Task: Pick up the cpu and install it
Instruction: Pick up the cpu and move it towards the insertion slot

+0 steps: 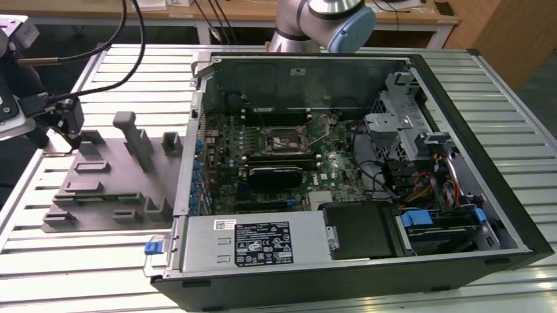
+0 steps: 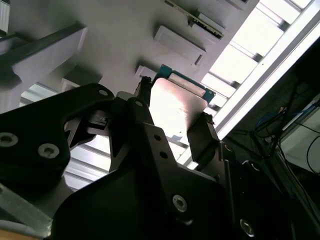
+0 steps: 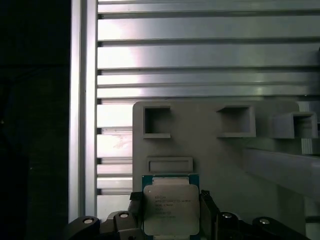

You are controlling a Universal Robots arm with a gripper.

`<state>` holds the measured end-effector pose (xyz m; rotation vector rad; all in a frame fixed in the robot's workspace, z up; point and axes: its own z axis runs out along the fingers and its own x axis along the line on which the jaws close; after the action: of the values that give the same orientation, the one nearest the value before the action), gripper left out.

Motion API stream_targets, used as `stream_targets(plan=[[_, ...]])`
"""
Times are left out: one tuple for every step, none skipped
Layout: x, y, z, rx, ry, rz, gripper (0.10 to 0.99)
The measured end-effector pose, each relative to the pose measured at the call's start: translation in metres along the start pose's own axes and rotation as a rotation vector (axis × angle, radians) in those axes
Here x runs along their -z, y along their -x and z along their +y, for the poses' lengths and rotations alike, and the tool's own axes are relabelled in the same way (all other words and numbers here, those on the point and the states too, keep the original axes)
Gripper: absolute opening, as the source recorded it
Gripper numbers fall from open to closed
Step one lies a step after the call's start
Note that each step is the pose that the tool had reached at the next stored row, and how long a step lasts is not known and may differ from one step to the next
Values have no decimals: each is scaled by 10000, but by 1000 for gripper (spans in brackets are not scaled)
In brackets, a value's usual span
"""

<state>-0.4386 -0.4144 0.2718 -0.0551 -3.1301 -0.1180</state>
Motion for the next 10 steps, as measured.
stream_targets(plan=[[16, 0, 1, 0, 1, -2, 541], [32, 0, 3, 1, 1, -1, 541], [48, -1, 4, 2, 1, -1, 541], [65, -1, 5, 2, 2, -1, 541], [81, -1, 6, 2, 1, 0, 541], [98, -1, 8, 2, 1, 0, 541], [113, -1, 9, 3, 2, -1, 541], [129, -1, 10, 3, 2, 0, 541], [145, -1, 11, 4, 1, 0, 541], [161, -1, 13, 4, 1, 0, 541]])
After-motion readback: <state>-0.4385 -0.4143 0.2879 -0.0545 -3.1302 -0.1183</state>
